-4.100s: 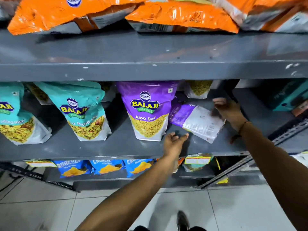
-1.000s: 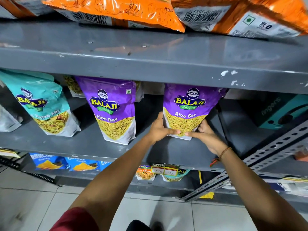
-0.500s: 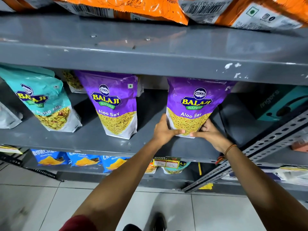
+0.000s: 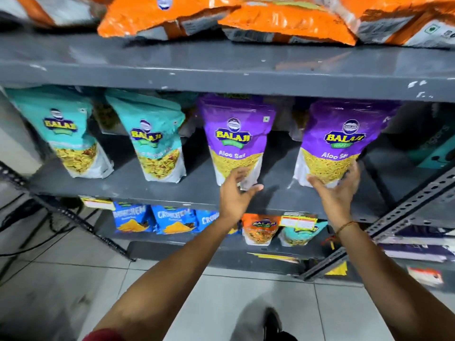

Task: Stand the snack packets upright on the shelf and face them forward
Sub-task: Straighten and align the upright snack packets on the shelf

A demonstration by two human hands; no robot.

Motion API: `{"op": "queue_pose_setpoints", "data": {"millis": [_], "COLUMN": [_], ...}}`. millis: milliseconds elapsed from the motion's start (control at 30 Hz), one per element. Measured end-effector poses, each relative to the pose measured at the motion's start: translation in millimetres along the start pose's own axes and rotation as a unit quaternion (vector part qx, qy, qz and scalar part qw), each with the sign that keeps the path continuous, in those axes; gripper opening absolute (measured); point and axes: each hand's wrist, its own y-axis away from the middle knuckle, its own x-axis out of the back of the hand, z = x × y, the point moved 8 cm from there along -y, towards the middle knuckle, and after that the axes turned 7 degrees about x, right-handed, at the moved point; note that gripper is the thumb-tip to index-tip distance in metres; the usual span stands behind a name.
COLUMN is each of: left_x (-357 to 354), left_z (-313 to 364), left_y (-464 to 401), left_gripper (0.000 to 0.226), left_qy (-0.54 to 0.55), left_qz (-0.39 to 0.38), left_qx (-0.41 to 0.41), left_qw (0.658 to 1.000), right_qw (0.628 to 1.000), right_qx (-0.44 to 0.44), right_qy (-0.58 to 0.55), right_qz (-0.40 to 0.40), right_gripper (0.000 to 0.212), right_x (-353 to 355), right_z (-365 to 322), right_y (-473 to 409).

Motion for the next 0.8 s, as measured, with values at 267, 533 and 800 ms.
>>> {"op": "queue_pose_setpoints", "data": {"millis": [267,533,800], "left_x": [97,77,51], "left_z": [-26,-49,-67], "left_y": [-44,-91,-109], "left_gripper": [0.091,0.129,0.105], "left_qy": [-0.043,-0.061,-0.045], "left_qz": [0.01,-0.102,-0.171], "left_qx": [0.057,0.118,0.139], "left_qw": [0.997,0.986,0.974], "right_qw": [0.977,0.937,0.922], "right_qx": [0.0,-0.083,-0.109], "right_qy": [-0.033,-0.092,-0.088], "right_qz": [-0.212,-0.328,-0.36], "right_gripper": [0.092,0.099,0.062], "right_x": [-109,-177,-200], "right_z": [-45,-39,-16], "right_y": [72,62,58]}}
